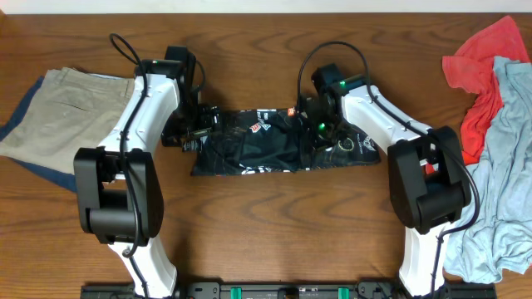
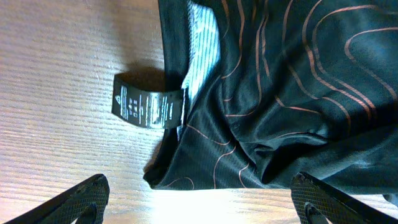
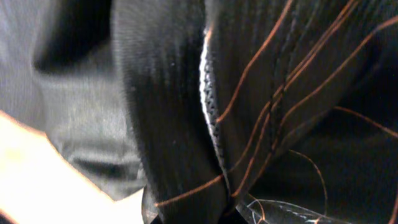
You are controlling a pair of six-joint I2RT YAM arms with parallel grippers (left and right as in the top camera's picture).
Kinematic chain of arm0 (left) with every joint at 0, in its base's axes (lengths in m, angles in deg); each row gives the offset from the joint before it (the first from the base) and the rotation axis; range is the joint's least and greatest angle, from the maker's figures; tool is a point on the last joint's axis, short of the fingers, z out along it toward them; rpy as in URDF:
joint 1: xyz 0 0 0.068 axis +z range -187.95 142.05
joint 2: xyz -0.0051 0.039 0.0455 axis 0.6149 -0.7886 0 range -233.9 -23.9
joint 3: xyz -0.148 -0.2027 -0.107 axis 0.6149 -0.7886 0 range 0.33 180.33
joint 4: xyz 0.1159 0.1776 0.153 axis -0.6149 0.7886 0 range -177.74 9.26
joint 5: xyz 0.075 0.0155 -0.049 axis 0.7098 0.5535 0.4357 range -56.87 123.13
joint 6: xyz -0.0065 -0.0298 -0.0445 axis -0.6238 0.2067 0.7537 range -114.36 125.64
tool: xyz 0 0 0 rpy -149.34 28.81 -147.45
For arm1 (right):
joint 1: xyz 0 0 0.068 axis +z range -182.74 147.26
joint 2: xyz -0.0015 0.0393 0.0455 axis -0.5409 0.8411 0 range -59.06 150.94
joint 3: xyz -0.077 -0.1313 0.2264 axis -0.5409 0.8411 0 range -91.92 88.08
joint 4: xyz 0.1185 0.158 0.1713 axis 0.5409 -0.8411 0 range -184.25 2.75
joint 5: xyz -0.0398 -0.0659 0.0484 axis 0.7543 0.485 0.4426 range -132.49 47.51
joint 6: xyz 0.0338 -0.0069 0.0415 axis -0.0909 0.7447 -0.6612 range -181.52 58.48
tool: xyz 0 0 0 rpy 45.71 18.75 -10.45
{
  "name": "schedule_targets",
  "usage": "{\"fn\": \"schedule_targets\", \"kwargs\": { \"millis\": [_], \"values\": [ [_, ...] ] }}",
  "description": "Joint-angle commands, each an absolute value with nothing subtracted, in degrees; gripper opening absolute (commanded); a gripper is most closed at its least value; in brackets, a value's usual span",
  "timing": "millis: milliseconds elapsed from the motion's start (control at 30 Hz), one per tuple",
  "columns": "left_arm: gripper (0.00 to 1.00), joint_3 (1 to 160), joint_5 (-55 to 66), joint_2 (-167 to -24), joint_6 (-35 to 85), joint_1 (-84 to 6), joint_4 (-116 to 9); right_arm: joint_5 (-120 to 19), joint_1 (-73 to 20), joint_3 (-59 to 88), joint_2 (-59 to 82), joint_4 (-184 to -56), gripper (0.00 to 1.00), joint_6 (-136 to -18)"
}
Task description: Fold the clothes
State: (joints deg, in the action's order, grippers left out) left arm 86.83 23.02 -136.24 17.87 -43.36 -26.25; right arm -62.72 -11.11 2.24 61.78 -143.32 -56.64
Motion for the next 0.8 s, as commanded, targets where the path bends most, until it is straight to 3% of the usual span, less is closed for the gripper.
{"fn": "schedule_targets", "kwargs": {
  "millis": [0,233,367,767],
  "values": [
    [0.95,85.9,23.6,-136.0,18.4,-43.4,-26.3,-63.8,-11.6,1.0,60.2,-145.3,0.03,-52.0],
    [0.95,85.9,23.6,-136.0,18.4,-43.4,-27.2,-63.7,-13.3,0.8,60.1,-145.4,0.31,-52.3],
    [1.0,85.9,23.6,-136.0,18.4,-43.4,-27.2,-63.7,-13.7,-0.8,59.2,-146.3,0.35,-54.3],
    [0.98,85.9,23.3,-136.8,17.7,-43.4,-28.1,-63.6,-15.9,-3.4,50.2,-148.4,0.45,-55.7]
  ]
}}
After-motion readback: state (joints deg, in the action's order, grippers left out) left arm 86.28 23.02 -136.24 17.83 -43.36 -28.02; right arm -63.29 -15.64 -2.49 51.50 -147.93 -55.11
